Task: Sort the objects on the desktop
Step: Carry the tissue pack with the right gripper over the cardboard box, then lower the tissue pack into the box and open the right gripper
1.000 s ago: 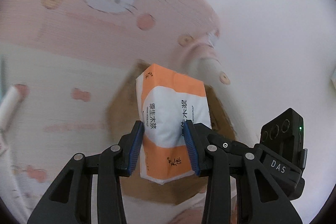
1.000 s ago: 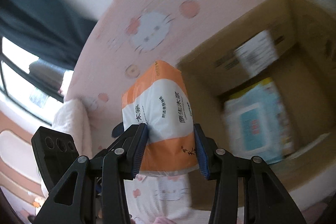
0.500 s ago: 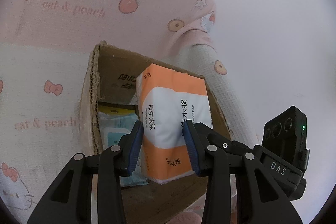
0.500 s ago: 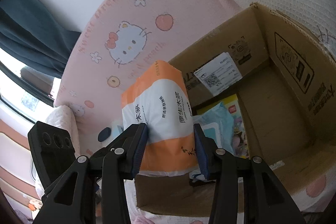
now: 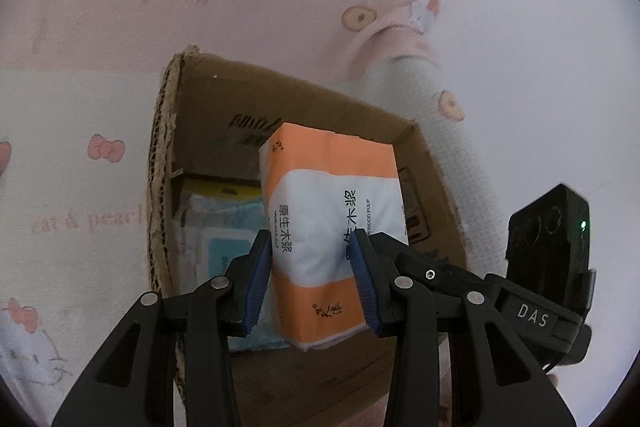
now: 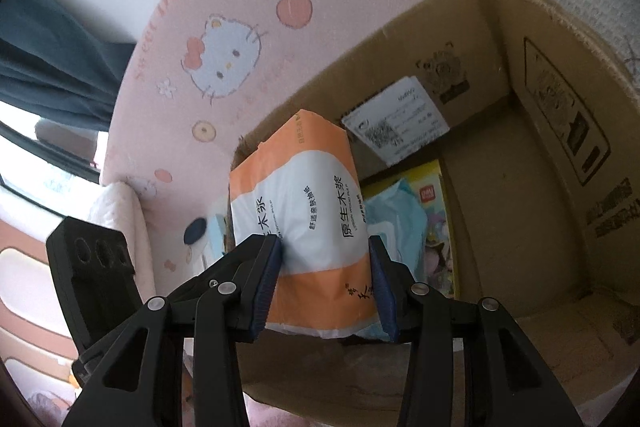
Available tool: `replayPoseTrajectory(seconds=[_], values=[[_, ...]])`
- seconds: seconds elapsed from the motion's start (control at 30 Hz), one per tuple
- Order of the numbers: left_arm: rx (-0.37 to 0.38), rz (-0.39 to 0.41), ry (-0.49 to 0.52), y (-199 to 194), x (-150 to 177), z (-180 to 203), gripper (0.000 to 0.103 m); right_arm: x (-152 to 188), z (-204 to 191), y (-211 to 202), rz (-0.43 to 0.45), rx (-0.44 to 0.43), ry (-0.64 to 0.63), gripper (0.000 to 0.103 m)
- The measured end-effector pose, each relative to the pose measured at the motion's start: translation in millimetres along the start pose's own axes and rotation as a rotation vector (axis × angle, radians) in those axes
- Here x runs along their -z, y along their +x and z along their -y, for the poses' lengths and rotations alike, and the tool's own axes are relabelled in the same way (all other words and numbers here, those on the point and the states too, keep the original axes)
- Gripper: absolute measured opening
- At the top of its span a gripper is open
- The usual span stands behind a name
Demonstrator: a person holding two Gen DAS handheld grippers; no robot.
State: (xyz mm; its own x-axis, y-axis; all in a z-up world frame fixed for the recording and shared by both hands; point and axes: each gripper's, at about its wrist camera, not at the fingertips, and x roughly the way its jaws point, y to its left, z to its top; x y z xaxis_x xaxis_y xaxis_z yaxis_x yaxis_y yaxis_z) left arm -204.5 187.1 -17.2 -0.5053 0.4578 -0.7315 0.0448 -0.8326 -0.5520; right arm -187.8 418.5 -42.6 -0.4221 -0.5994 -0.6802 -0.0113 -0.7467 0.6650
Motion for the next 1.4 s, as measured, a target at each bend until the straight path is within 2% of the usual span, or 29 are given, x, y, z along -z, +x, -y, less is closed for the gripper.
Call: replayPoseTrajectory(seconds=[0.07,0.17,0.2,0.23,0.37,0.5,0.6,0.7,0.77,0.83,0.9,0.97,1.13,1.23,1.4], values=[[-0.069,-0.044,0.018,4,0,4,0.043,-1,4,8,-0.057,0.008,-0.007,0.041],[-0.256,-0.112,0.106,15,2,20,0.037,1,8,24,-0.145,0.028,-0.023,0.039],[-0.279,-0.119,0.122,18,4,22,0.029,3,10,30,-0.177,0.025,-0.018,0.035],[-0.304,-0.127,0.134,21,5,25,0.024,4,13,36,-0.207,0.023,-0.009,0.035],[-0.391,-0.124,0.165,28,7,30,0.023,4,19,47,-0.255,0.043,-0.012,0.033],[-0.398,-0.119,0.174,27,6,30,0.023,1,19,51,-0.286,0.086,-0.035,0.033],[-0.389,-0.124,0.168,27,5,30,0.025,2,20,59,-0.330,0.175,-0.071,0.033],[-0.372,-0.136,0.145,27,1,27,0.026,1,16,63,-0.380,0.188,-0.091,0.032],[-0.351,-0.155,0.123,28,-1,26,0.029,-2,13,61,-0.386,0.228,-0.112,0.032],[-0.313,-0.179,0.097,28,-4,25,0.037,-8,10,59,-0.384,0.272,-0.140,0.032],[-0.270,-0.187,0.063,22,-7,23,0.038,-13,6,59,-0.390,0.323,-0.180,0.032],[-0.245,-0.161,0.059,13,-9,22,0.039,-15,7,61,-0.408,0.366,-0.204,0.032],[-0.250,-0.065,0.085,-14,-16,20,0.040,-11,17,72,-0.472,0.501,-0.232,0.032],[-0.245,-0.041,0.090,-24,-18,16,0.040,-2,14,77,-0.509,0.509,-0.239,0.032],[-0.259,-0.025,0.105,-35,-18,6,0.040,8,3,75,-0.538,0.469,-0.239,0.032]])
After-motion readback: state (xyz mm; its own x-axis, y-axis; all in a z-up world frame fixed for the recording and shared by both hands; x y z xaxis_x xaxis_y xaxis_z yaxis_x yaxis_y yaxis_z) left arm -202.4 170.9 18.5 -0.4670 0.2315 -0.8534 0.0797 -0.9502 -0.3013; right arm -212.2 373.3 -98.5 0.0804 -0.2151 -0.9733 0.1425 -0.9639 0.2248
